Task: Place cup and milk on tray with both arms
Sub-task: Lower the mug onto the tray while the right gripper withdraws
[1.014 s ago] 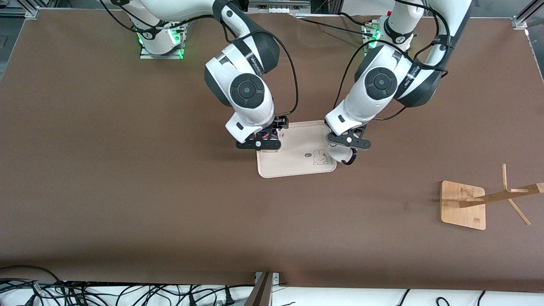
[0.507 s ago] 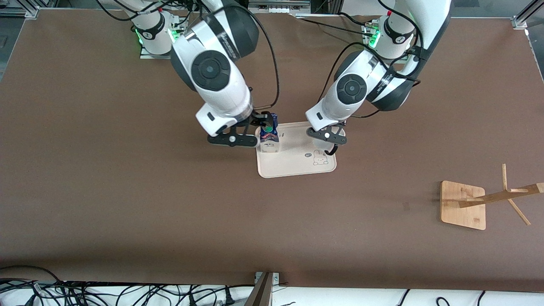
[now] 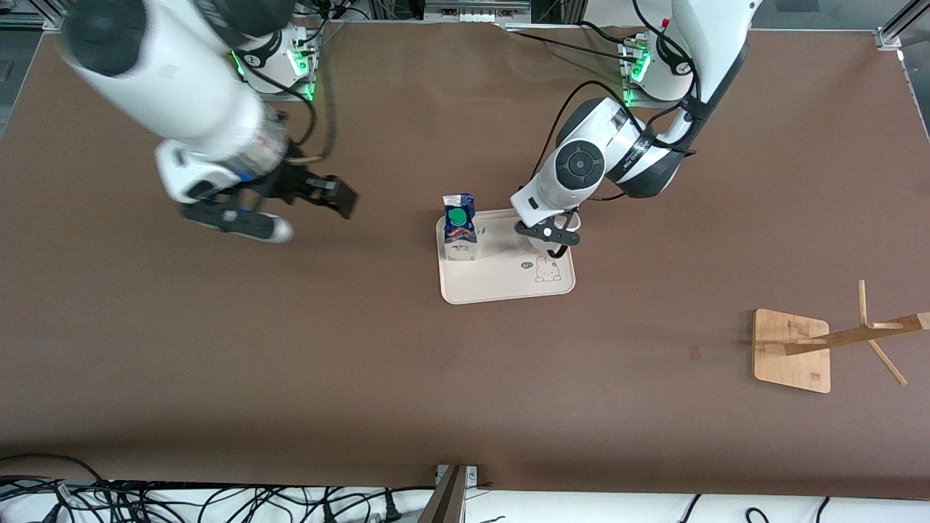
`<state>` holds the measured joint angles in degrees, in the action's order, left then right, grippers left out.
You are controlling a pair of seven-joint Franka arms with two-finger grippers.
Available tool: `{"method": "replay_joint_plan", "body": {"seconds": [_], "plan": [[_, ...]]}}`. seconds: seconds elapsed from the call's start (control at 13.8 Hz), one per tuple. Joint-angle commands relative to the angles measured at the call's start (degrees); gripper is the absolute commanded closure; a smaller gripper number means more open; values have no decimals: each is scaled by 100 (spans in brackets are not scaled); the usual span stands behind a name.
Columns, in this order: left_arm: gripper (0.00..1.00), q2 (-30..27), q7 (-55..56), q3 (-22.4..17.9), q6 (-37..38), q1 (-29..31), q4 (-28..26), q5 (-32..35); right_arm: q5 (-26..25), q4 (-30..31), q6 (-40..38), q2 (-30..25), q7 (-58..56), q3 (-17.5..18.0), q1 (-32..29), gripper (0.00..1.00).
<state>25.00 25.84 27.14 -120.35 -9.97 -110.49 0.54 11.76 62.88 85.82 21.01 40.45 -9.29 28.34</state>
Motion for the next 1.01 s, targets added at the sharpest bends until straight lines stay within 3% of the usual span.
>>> {"method": "replay_joint_plan", "body": {"seconds": [0.0,0.07,0.14,0.22,0.36,0.58,0.72,0.94], "plan": [[80,145,44,-7,64,-40,177,-281,116,146,-47,-281,24,94,-512,0],[64,172,26,-7,64,-40,247,-317,116,207,-73,-352,24,94,-714,0],[11,172,-35,-16,55,-40,282,-309,99,347,-91,-492,24,85,-898,0],[0,155,-105,-16,21,-32,283,-283,99,505,-117,-589,-28,94,-1161,0],[0,120,-132,-24,20,-5,300,-318,-14,664,-371,-695,-946,85,-1532,0],[0,-38,-132,-42,55,74,327,-309,-620,682,-643,-695,-2249,85,-1849,0],[0,-415,-132,-86,90,415,318,-309,-1172,691,-776,-721,-2803,94,-1893,0],[0,-1074,-272,-349,160,855,335,-309,-1273,1058,-786,-967,-3122,120,-1998,0]]}}
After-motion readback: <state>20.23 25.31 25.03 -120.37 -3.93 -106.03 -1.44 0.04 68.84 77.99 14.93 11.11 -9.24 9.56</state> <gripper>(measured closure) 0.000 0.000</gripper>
